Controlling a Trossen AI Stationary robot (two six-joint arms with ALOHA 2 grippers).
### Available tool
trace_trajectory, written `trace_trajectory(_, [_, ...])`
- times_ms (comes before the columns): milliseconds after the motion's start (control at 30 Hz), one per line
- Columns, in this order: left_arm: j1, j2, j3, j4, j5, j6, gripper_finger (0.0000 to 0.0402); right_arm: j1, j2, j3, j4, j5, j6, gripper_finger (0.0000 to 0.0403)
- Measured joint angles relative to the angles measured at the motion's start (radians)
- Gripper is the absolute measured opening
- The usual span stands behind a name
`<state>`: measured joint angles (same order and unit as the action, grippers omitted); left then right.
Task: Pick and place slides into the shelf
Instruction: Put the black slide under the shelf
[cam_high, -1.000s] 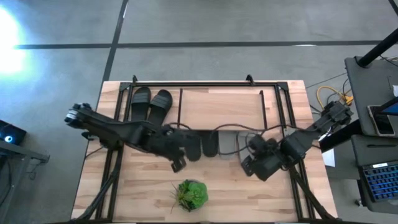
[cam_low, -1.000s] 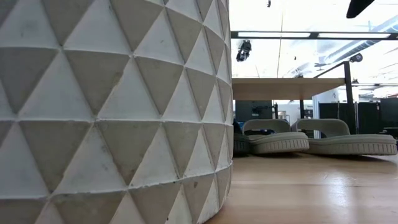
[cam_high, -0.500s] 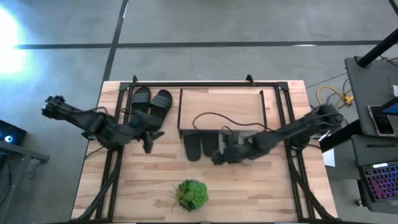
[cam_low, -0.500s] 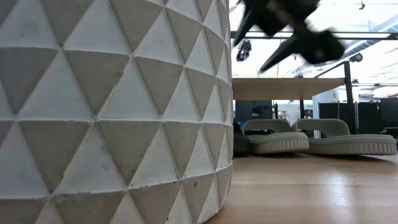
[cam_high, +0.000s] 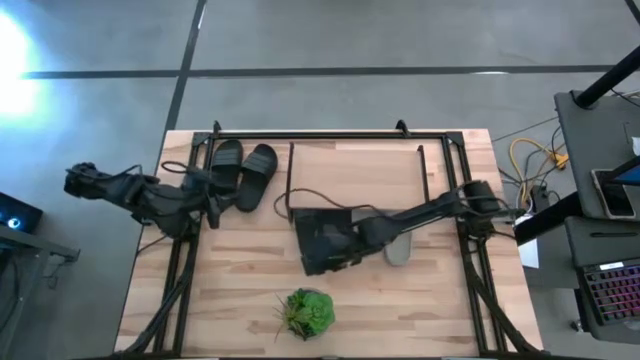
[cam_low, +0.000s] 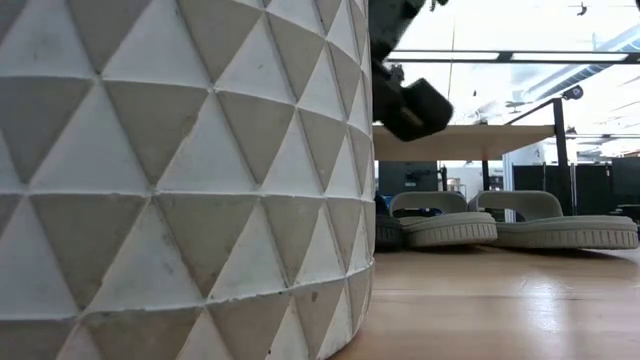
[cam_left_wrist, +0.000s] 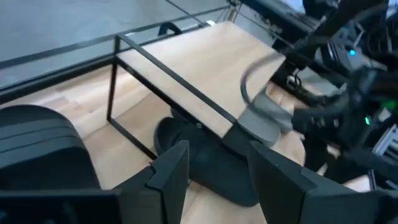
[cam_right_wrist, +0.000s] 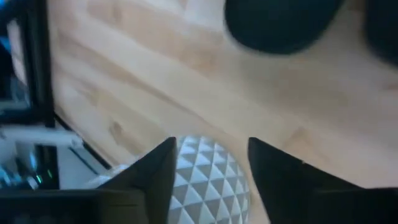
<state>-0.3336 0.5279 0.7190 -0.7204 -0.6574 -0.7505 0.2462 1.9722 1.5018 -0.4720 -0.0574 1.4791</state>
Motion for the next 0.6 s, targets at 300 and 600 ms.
trace_trajectory(300, [0.003,-0.058,-0.005,-0.086,-0.042,-0.001,0.015,0.02,0.038,0.062,-0.074,0.07,-0.085,0.0018])
trace_trajectory(600, [0.003,-0.122,-0.006,-0.237,-0.032,0.039,0.015,0.024,0.061,0.062,-0.059,0.185,0.129,0.0009])
